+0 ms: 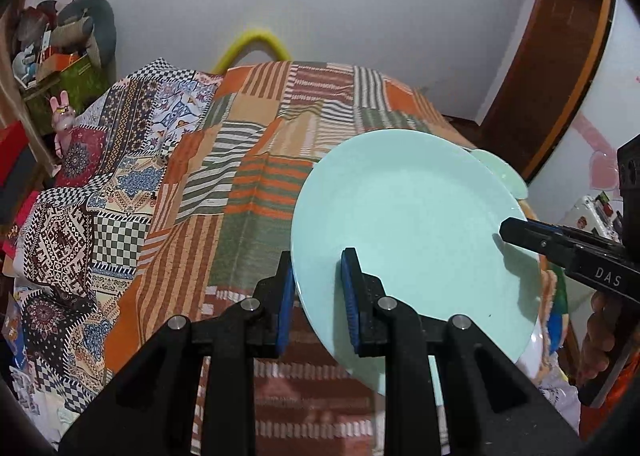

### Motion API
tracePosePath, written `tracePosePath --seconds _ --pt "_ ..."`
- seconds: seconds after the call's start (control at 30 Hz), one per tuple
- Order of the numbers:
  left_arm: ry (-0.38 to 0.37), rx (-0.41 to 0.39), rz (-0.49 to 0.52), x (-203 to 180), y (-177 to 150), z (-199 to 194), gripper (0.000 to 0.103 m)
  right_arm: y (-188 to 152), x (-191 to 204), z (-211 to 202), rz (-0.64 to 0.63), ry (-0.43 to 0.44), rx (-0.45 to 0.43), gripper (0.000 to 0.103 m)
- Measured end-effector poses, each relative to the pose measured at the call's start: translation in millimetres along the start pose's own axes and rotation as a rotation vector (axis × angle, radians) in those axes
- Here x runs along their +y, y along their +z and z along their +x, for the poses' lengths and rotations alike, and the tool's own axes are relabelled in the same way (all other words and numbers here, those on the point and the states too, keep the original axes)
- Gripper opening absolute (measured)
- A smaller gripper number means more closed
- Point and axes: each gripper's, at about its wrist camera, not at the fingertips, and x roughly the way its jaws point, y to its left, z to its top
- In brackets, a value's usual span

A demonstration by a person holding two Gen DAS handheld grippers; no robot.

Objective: Organize plates and bowls
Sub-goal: 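Lift the mint-green plate with both tools and lower it onto the white plate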

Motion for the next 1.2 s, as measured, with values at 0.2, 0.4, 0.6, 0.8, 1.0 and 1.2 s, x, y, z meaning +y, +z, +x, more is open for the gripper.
tracePosePath --seconds 0.2,0.4,0.6,0.8,1.0,1.2 --pt "-0.017 -0.021 0.024 -22.0 -10.0 -24.0 0.022 -13.4 -5.5 -29.0 0.009 0.006 -0.048 0.022" --pt "-0.025 -0.028 0.057 -45.8 -21.4 -38.8 0.022 -32.0 -14.4 -52.1 0.030 0.011 -0.081 0.022" --pt "-0.036 -0.029 0.081 -67.1 -33.8 -45.8 0.022 -45.9 -25.6 -67.0 0.059 0.009 -0.097 0.022" --pt "-0.060 -0.001 0.092 -82.1 -45.9 -42.6 0.022 -62.0 -36.4 -79.6 0.077 -0.008 -0.095 0.022" --pt "-0.077 0.037 0.113 -96.4 -58.3 -34.0 0.022 -81.9 -47.2 -88.7 0.098 -0.027 -0.084 0.022" --pt "-0.081 0.082 0.136 -108.7 -68.6 -22.5 0.023 -97.4 -61.1 -89.8 0.144 -0.025 -0.067 0.022"
